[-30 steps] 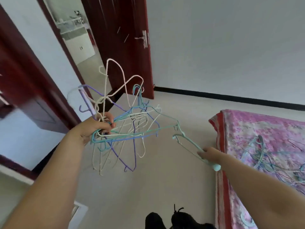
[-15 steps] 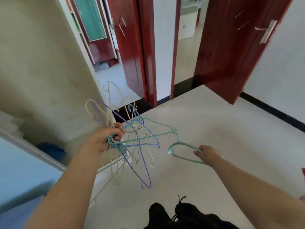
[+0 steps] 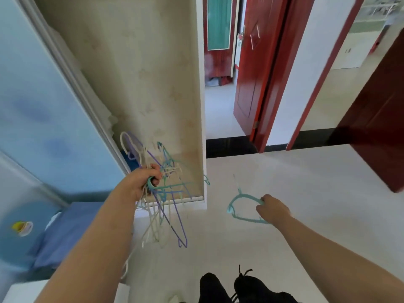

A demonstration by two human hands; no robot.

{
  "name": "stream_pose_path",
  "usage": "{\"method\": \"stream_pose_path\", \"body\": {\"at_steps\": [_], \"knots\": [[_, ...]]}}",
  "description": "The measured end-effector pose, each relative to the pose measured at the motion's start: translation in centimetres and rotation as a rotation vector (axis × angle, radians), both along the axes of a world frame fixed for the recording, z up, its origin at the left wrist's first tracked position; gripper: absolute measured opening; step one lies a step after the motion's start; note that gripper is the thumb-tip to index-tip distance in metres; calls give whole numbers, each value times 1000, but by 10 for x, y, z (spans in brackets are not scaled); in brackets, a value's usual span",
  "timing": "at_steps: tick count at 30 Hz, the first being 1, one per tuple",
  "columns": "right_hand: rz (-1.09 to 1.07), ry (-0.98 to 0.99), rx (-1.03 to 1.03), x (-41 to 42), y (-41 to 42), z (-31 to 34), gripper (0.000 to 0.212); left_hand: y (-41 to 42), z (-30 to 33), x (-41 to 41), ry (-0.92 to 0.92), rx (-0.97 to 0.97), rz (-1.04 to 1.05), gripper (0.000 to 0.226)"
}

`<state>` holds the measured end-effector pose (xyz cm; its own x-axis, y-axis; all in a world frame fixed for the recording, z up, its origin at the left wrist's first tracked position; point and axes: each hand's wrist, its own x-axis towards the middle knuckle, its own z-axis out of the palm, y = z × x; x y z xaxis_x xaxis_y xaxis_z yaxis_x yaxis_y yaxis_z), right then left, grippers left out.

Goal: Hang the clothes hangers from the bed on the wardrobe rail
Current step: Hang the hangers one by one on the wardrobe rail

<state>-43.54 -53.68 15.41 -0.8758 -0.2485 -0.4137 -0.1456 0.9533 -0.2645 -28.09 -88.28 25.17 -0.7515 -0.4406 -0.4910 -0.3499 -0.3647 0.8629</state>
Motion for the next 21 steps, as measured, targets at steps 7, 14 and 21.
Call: {"method": "stream_pose_path", "body": {"at_steps": [7,14,21], "knots": [[37,-6,-231,11,-77,11,37,-45,0,17,-20,-119,19,37],[119,86,-307,12,-182,31,24,-114,4,0,9,-158,-5,37],[121,310,-225,-7,-279,70,29,-181,34,-31,-6,-256,-79,33]]}}
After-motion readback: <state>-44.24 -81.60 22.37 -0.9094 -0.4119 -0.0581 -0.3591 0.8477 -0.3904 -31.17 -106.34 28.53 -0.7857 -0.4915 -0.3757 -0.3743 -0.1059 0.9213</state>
